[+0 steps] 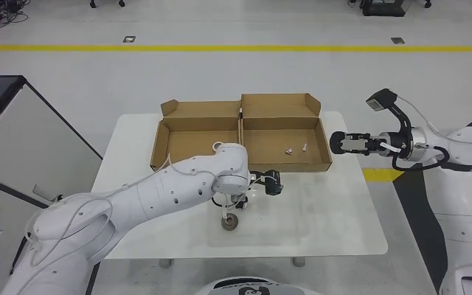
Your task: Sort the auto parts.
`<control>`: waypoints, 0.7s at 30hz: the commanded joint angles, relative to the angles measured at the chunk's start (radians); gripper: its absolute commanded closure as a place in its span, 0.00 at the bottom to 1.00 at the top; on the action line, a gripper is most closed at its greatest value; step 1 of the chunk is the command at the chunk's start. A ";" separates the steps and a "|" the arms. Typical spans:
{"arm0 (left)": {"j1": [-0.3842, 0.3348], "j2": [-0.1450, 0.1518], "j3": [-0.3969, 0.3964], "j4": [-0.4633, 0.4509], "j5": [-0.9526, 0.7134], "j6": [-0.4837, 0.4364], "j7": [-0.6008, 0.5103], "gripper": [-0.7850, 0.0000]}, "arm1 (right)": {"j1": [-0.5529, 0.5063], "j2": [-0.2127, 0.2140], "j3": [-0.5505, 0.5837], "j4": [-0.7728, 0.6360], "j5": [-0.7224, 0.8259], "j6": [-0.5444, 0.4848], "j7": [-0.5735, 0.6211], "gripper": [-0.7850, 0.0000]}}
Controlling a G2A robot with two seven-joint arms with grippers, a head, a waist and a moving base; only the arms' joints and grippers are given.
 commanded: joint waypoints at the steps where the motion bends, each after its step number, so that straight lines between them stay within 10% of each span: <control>1: -0.001 -0.009 0.003 0.018 0.003 -0.006 0.006 0.55 | 0.000 0.000 0.000 0.000 0.000 0.000 0.000 0.00; 21: 0.042 -0.060 0.019 0.125 0.103 -0.068 0.068 0.54 | 0.000 0.000 0.000 0.000 0.000 0.000 0.000 0.00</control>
